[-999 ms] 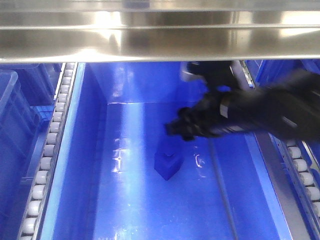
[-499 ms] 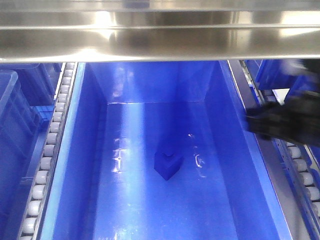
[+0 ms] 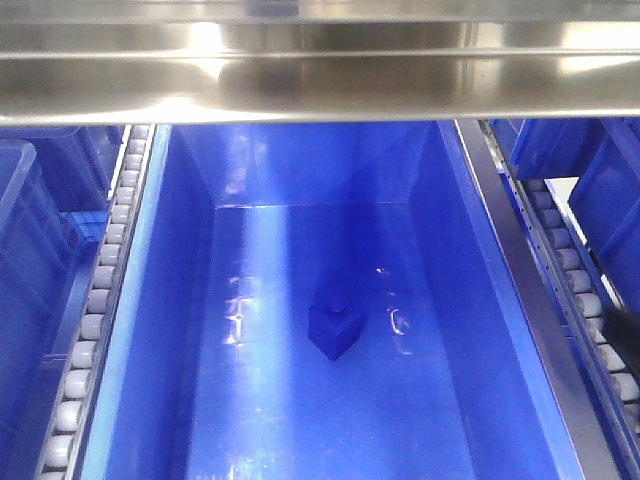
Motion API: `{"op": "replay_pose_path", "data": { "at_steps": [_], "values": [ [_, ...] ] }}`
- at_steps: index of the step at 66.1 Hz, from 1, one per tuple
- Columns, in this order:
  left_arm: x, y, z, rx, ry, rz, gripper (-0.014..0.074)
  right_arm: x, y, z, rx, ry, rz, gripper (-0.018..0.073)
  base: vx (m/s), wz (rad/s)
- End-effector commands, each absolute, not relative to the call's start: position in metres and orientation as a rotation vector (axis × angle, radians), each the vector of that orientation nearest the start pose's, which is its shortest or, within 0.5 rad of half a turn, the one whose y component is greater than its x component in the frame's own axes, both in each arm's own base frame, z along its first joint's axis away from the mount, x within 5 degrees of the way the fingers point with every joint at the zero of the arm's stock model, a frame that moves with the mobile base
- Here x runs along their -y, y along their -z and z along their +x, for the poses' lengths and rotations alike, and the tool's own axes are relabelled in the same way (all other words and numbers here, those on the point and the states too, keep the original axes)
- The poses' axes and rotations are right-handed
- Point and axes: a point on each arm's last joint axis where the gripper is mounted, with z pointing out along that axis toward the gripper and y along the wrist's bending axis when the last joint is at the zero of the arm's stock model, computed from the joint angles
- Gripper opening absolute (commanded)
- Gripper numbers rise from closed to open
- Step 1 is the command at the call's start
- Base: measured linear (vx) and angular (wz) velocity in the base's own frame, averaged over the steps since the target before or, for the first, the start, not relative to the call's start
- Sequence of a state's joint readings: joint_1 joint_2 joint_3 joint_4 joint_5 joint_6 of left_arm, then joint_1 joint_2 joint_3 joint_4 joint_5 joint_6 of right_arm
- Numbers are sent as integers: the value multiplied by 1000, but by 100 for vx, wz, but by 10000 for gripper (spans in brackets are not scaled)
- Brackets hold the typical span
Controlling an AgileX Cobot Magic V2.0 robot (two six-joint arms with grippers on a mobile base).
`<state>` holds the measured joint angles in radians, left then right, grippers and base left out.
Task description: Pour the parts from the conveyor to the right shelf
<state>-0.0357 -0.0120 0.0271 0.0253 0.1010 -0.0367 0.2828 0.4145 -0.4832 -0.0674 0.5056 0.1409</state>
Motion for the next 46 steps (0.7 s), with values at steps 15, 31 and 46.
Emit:
{"op": "replay_pose_path", "data": {
  "at_steps": [15,31,46],
  "values": [
    [2,-210,54,-1486,48,6,-6,0,-304,26,-1643,-150,-164,466,0,0],
    [2,-210,54,-1486,48,6,-6,7,-299,18,-1657,-69,-172,466,0,0],
    [2,-210,54,-1488,48,6,-6,7,-299,18,-1660,-68,-172,209,0,0]
  ]
}}
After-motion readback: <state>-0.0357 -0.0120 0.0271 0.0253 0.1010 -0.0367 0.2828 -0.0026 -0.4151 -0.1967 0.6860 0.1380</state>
